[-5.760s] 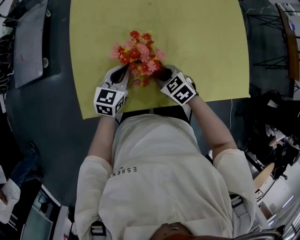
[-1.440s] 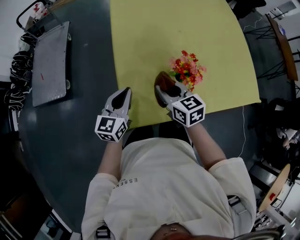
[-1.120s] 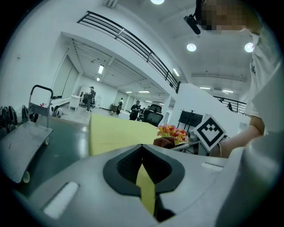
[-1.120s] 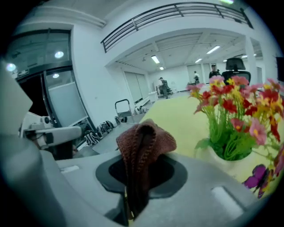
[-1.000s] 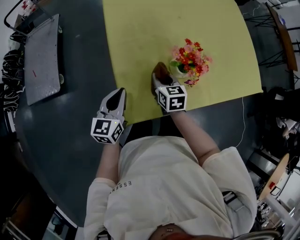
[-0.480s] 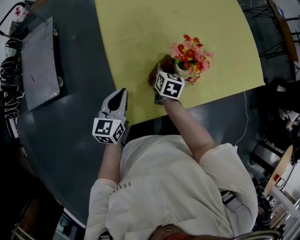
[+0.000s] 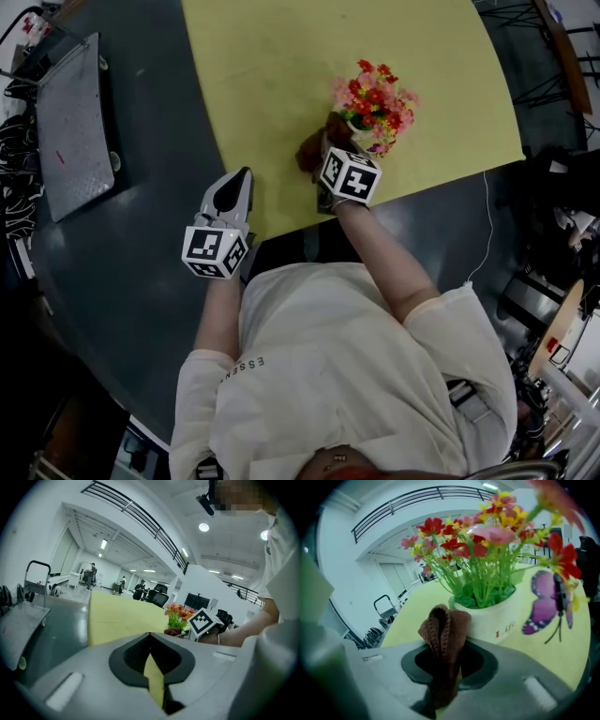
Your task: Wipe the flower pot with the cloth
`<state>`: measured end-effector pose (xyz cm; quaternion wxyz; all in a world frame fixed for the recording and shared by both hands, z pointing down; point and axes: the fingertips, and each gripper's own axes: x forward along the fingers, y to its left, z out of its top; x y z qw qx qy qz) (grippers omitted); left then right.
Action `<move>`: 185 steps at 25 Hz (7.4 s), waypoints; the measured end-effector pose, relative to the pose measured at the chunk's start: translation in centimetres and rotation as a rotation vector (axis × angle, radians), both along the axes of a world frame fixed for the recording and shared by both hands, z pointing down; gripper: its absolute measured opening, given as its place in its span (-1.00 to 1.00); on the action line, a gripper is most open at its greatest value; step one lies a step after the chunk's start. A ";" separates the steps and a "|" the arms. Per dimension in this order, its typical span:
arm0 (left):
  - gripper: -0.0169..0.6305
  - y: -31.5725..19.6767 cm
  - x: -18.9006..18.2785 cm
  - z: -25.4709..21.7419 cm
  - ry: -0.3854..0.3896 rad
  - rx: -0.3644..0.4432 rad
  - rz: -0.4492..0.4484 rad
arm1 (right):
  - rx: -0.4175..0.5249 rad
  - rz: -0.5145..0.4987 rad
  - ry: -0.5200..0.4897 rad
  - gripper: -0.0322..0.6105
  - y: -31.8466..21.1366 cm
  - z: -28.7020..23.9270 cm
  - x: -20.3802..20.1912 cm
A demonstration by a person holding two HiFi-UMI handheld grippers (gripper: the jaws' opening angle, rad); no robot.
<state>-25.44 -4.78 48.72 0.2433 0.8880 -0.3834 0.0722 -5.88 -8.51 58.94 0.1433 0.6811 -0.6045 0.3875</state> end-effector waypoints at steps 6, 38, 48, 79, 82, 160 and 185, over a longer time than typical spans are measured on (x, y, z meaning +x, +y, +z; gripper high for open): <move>-0.90 0.3 2.3 -0.2 0.017 -0.012 0.026 | -0.046 -0.035 0.011 -0.71 2.7 0.3 1.7; 0.61 -3.1 23.6 4.7 -0.152 0.174 0.316 | -0.064 -0.493 0.042 -0.71 2.4 -1.6 22.0; 0.77 -4.4 27.8 7.7 -0.217 0.258 0.592 | -0.067 -0.559 0.028 -0.71 -1.7 -0.5 22.4; 0.73 -8.4 27.6 -4.5 -0.080 0.162 0.285 | 0.232 -0.889 0.041 -0.71 -4.0 -7.0 11.5; 0.73 -8.7 27.4 -5.7 -0.079 0.177 0.243 | 0.278 -0.925 0.016 -0.71 -3.4 -8.1 10.0; 0.73 -1.6 27.9 7.8 -0.220 0.250 0.603 | 0.338 -0.842 -0.066 -0.71 -2.4 -6.2 17.8; -0.36 -0.9 16.7 -2.0 -0.165 0.345 -0.212 | 0.254 -0.684 -0.020 -0.71 1.1 -8.5 18.6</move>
